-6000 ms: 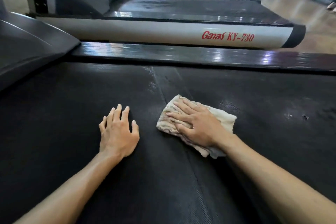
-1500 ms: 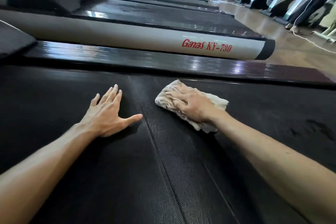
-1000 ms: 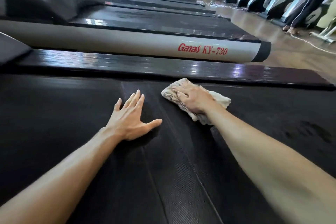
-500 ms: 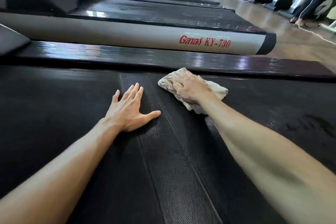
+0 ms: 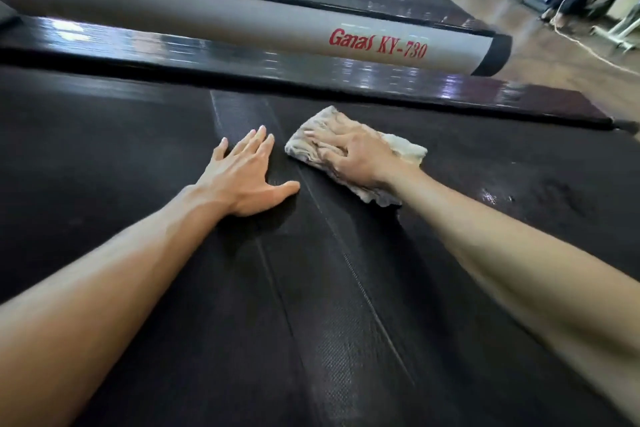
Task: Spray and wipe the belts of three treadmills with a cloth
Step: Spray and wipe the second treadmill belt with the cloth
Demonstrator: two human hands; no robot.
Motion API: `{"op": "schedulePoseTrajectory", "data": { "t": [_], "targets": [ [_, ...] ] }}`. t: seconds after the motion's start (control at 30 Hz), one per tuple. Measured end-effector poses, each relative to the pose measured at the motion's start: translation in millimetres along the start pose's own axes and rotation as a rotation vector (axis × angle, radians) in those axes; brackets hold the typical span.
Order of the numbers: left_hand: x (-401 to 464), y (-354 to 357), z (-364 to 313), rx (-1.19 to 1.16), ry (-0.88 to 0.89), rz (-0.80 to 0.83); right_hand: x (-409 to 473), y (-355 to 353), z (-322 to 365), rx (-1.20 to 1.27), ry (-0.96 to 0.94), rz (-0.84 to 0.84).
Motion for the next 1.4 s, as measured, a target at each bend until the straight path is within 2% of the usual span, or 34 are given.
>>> {"op": "schedulePoseTrajectory", "data": {
  "t": [0.03, 0.1, 0.17, 0.23, 0.3, 0.47, 0.53, 0.63, 0.7, 0.77, 0.9, 0.97, 1.03, 1.1, 1.13, 1.3, 1.4],
  "targets": [
    [-3, -1, -1, -0.013, -0.002, 0.005, -18, 8, -2, 0.037, -0.071, 0.022],
    [-12, -1, -6, -0.037, -0.008, 0.003, -44, 6, -25, 0.058, -0.081, 0.001],
    [-31, 4, -8, -0.034, -0.015, -0.004, -43, -4, -49, 0.006, 0.023, -0.035],
    [-48, 8, -10, -0.010, -0.004, -0.039, -32, -8, -64, -0.054, 0.205, -0.043],
    [-61, 7, -10, 0.007, -0.010, -0.056, -29, -8, -50, -0.068, 0.250, -0.027],
    [-75, -5, -4, -0.009, -0.067, -0.077, -98, 6, 23, 0.033, -0.131, -0.003],
    [-86, -9, -16, -0.006, -0.044, -0.074, -123, 1, 11, 0.060, -0.155, -0.019],
    [-110, -13, -37, -0.024, -0.019, -0.091, -133, -10, -26, 0.008, 0.100, -0.040],
    [-123, -8, -55, -0.066, -0.010, -0.066, -135, -12, -16, -0.028, 0.207, -0.046],
    [-133, -5, -68, -0.081, 0.002, -0.065, -146, -5, 13, 0.002, 0.192, -0.058],
    [-165, -2, -96, -0.118, 0.011, -0.059, -214, 3, 43, 0.115, 0.007, -0.021],
    [-180, 2, -99, -0.162, -0.040, -0.080, -237, 3, 22, 0.122, 0.056, -0.006],
    [-196, 11, -99, -0.144, -0.071, -0.060, -238, -4, -2, 0.084, 0.191, -0.016],
    [-210, 18, -97, -0.115, -0.079, -0.068, -234, -9, -5, 0.057, 0.322, -0.044],
    [-218, 21, -94, -0.111, -0.089, -0.090, -232, -8, 4, 0.052, 0.324, -0.061],
    [-258, 16, -97, -0.145, -0.121, -0.157, -275, 11, 65, 0.097, 0.107, -0.037],
    [-273, 11, -99, -0.159, -0.144, -0.135, -312, 7, 64, 0.071, 0.080, -0.030]
  ]
}}
Point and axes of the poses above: each hand's wrist, its own x-axis towards the middle knuckle, its own y-axis out of the palm, z = x × y, the point moved 7 cm from there along x, towards the middle knuckle
